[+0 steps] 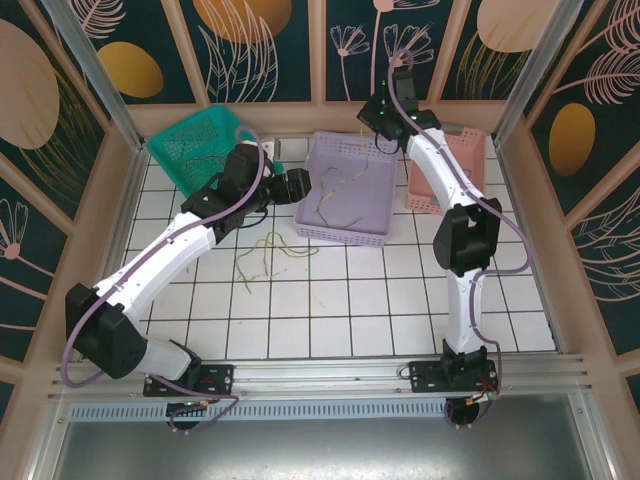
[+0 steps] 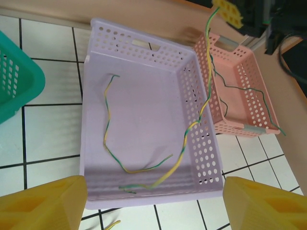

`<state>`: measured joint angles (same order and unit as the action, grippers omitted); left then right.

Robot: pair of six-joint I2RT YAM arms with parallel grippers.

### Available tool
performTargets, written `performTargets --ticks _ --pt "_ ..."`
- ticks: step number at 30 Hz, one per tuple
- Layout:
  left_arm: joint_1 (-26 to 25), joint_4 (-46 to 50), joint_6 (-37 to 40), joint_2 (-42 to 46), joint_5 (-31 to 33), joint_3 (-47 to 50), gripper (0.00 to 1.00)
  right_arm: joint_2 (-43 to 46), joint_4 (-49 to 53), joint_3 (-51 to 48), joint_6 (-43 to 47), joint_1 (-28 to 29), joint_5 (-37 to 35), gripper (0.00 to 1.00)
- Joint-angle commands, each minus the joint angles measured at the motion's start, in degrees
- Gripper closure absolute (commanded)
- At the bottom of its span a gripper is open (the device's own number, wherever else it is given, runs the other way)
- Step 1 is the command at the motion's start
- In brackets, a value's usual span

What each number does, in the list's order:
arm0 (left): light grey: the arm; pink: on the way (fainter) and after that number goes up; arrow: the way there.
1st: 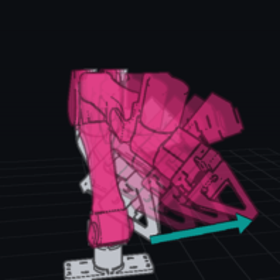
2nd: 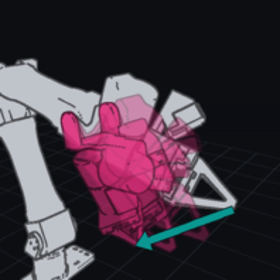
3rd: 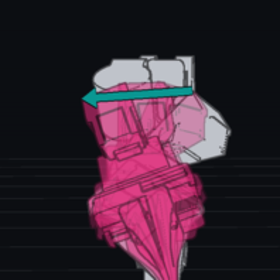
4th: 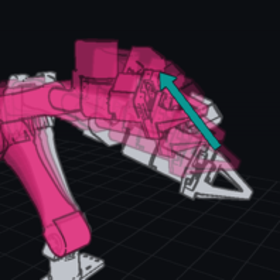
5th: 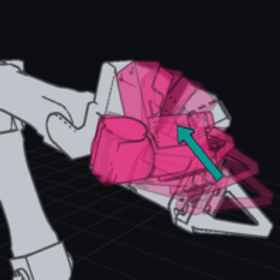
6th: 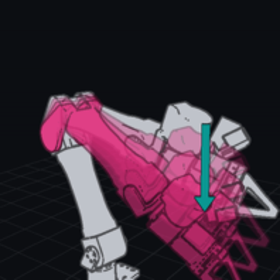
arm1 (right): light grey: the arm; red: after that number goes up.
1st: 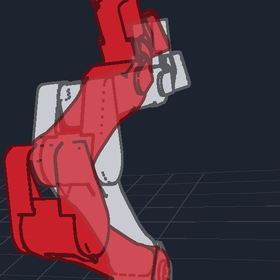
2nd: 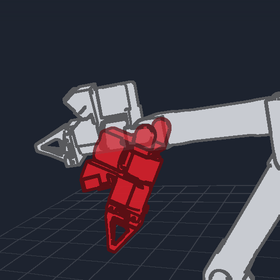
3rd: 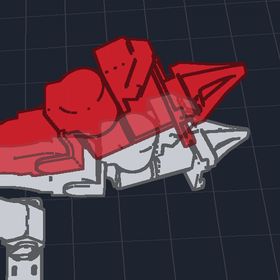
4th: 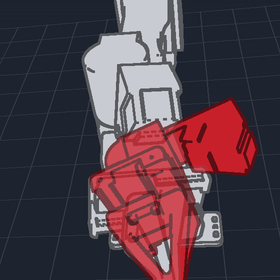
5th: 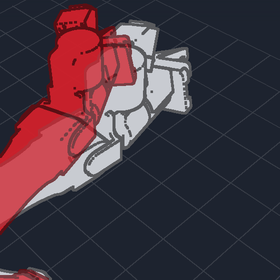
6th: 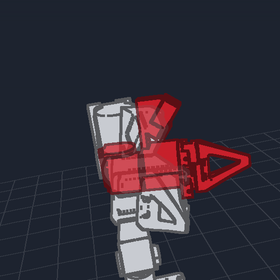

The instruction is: Untangle the cables

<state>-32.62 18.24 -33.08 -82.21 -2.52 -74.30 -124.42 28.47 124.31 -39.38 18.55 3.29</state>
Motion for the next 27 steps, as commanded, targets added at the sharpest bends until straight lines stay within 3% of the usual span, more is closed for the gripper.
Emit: performTargets --ticks 1,6,11,16,21,24,27 --pt "0.12 -1.73 -1.09 2.01 -0.54 1.15 0.25 -2.99 -1.31 -0.24 -0.08 0.20 -2.41 1.00" --pt "0.17 -1.01 -1.10 2.18 0.02 1.79 0.25 -7.54 2.57 3.39 -0.57 0.68 -1.93 1.00" --pt "0.12 -0.64 -1.20 1.71 -0.20 1.71 0.24 -9.95 2.81 0.08 -4.85 0.63 2.48 1.00" --pt "0.10 -0.33 -1.20 1.46 -0.45 1.28 0.24 -11.16 4.31 -1.20 -6.28 -0.02 0.63 0.99" --pt "0.17 2.65 -2.06 0.52 0.49 0.07 0.23 -11.56 7.84 0.77 -5.00 -2.07 -1.61 0.63" --pt "0.15 4.17 -2.66 -0.20 0.56 -0.49 0.23 -10.31 9.04 2.46 -3.20 -2.53 -2.99 0.54" --pt "0.18 5.50 -3.45 -1.11 1.03 -1.06 0.23 -9.29 10.59 4.47 -2.18 -2.55 -3.89 0.51"
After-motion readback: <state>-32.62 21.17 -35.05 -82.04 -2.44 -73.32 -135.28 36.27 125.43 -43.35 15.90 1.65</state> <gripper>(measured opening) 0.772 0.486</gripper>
